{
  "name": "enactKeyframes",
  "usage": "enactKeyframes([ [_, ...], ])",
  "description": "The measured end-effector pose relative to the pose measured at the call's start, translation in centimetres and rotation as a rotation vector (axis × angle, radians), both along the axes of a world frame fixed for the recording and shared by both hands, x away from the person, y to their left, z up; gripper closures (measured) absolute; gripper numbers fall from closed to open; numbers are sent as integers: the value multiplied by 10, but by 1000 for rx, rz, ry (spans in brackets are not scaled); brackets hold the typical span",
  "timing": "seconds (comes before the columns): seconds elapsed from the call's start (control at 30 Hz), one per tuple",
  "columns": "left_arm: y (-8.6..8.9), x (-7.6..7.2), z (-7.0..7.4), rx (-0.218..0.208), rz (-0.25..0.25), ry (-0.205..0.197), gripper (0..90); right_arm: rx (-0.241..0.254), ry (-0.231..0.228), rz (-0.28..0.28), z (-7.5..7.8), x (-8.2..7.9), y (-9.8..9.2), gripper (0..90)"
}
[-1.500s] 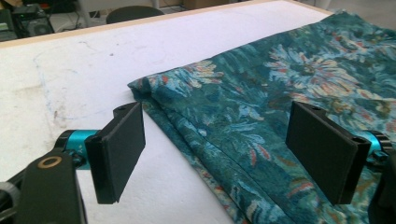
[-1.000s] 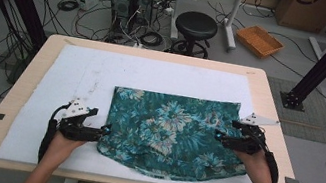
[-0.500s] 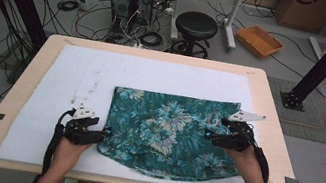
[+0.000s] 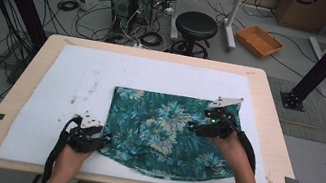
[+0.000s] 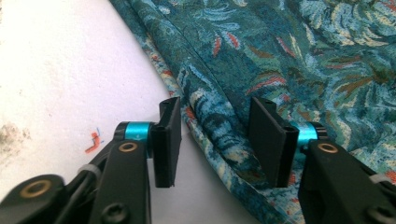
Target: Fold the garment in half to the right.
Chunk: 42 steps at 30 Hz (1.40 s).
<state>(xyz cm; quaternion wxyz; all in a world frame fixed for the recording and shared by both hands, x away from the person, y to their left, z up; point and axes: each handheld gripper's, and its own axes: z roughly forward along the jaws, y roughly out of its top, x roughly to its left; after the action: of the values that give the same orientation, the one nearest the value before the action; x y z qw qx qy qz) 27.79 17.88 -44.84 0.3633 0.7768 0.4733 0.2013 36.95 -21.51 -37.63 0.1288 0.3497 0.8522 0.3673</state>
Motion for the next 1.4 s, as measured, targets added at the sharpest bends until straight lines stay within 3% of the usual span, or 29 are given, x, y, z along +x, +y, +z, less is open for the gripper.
enactKeyframes([
  [0.1, -1, -1, 0, -4, -16, -2, 629, -2, -3, 32, 5, 5, 17, 215],
  [0.2, 3, -1, 0, -19, -24, 7, 696, 40, 13, 87, 9, 12, 33, 215],
  [0.3, 5, -1, -1, -31, -26, 6, 751, 54, 16, 105, 11, 16, 43, 215],
  [0.33, 6, -1, -1, -35, -33, 5, 783, 68, 9, 136, 11, 24, 61, 215],
  [0.47, 6, -3, -1, -40, -47, 8, 854, 67, 11, 158, 7, 32, 82, 215],
  [0.67, 8, -5, 0, -63, -51, 32, 865, 37, 44, 227, -3, 49, 128, 243],
  [0.8, 10, -7, 0, -69, -59, 39, 865, 23, 31, 253, -8, 61, 156, 243],
  [1.2, 11, -7, 2, -78, -60, 63, 865, -24, 42, 250, -35, 87, 209, 258],
  [1.4, 10, -8, 2, -74, -58, 62, 865, -57, 37, 263, -46, 92, 238, 362],
])
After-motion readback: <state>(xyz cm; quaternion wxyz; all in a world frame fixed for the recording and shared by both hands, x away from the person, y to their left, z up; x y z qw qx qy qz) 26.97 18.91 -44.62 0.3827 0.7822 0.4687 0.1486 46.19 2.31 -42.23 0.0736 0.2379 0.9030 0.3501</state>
